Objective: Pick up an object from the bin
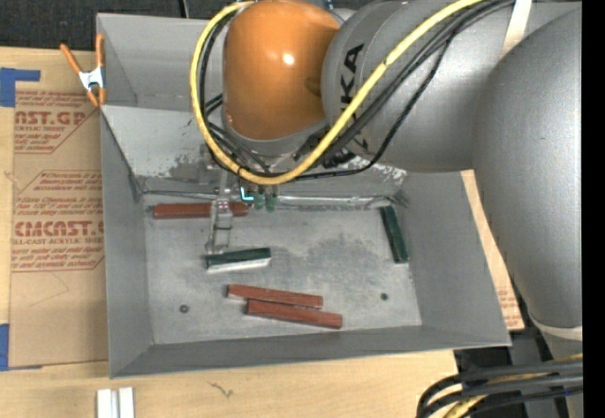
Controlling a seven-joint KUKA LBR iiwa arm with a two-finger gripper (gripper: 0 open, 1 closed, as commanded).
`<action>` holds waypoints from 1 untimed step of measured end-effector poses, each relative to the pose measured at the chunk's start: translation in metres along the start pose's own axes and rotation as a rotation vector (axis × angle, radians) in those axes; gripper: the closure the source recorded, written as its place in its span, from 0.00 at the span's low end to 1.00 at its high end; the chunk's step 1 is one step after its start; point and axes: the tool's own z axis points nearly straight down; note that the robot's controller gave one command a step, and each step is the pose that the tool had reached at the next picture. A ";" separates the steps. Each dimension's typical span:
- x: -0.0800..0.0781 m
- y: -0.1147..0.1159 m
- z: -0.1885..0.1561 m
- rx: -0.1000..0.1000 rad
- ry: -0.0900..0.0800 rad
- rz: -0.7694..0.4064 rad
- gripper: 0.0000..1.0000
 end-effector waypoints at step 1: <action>0.000 -0.067 0.124 0.002 0.000 -0.156 0.00</action>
Offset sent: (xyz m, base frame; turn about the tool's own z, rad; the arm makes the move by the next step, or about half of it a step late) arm 0.0008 -0.0652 -0.1198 -0.1579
